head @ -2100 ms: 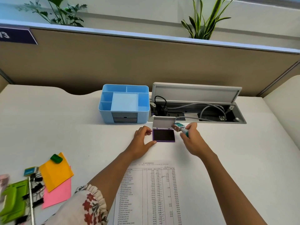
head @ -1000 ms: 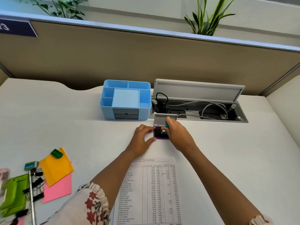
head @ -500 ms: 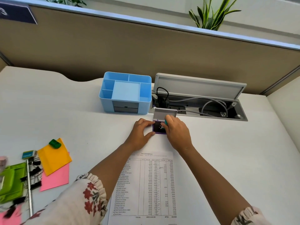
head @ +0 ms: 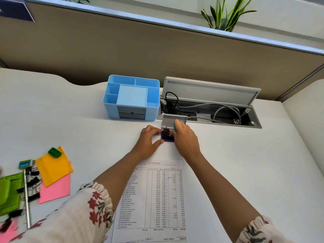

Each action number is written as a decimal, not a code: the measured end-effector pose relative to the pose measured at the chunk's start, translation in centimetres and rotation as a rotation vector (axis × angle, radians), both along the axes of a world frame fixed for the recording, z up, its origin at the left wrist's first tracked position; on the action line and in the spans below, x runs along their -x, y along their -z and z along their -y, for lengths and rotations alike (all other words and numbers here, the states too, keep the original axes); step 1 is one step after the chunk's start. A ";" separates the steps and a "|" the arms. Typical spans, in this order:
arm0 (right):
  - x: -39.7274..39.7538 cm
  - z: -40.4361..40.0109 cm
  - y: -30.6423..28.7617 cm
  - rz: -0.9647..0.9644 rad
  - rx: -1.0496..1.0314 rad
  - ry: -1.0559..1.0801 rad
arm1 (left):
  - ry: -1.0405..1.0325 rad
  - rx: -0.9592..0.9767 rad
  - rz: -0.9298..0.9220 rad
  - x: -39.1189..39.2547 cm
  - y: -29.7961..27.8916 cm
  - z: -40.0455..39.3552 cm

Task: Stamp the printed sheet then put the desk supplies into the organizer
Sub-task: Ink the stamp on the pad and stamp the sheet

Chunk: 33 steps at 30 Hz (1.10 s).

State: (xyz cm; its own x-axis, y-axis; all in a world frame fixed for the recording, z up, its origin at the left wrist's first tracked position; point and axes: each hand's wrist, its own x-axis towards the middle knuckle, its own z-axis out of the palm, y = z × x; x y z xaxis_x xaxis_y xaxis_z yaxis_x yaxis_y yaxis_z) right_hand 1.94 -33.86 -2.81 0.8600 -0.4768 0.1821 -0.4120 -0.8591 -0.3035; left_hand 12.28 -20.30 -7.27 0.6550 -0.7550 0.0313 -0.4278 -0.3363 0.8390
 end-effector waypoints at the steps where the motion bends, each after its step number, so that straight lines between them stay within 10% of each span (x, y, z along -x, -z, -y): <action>1: -0.4 0.1 -0.2 -0.016 -0.009 0.009 | 0.000 -0.002 0.001 0.0 -0.1 0.0; 33: 0.5 -1.1 0.3 0.046 -0.123 0.105 | -0.017 -0.023 -0.003 0.5 -0.6 0.1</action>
